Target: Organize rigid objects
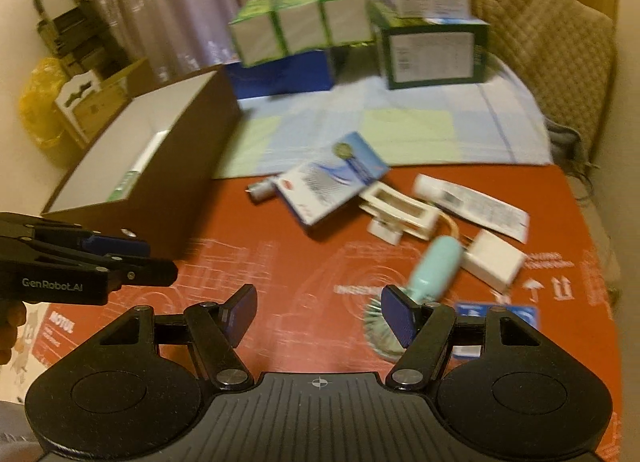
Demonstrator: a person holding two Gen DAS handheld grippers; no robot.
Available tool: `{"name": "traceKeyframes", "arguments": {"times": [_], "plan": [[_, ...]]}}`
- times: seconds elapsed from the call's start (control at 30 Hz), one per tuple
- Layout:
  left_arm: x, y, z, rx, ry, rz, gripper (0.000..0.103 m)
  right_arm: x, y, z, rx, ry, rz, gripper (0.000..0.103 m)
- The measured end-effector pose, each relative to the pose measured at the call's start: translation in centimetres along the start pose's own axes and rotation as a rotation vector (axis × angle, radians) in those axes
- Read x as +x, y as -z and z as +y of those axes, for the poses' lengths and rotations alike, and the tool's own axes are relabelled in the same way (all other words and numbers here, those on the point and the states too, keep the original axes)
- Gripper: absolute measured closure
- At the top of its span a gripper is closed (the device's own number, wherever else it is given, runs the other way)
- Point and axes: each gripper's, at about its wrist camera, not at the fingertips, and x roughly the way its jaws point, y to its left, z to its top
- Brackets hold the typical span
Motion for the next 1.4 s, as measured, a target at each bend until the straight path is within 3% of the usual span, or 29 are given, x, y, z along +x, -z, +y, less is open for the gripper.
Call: {"name": "traceKeyframes", "arguments": {"times": [0.53,0.83,1.1,1.4], "plan": [[5.3,-0.6,-6.3,0.140,0.092,0.040,0.057,-1.0,2.0,-6.9,0.067,0.119,0.036,0.037],[9.2,-0.7,-9.8,0.232,0.119,0.087,0.049,-0.5,2.6,-10.6,0.096,0.144,0.069,0.037],[11.9,-0.8,-11.7,0.268,0.110,0.111,0.042,-0.5,3.0,-13.0,0.120,0.149,0.081,0.037],[13.9,-0.5,-12.6,0.289,0.075,0.103,0.040,0.5,2.5,-14.7,0.154,0.131,0.047,0.037]]}}
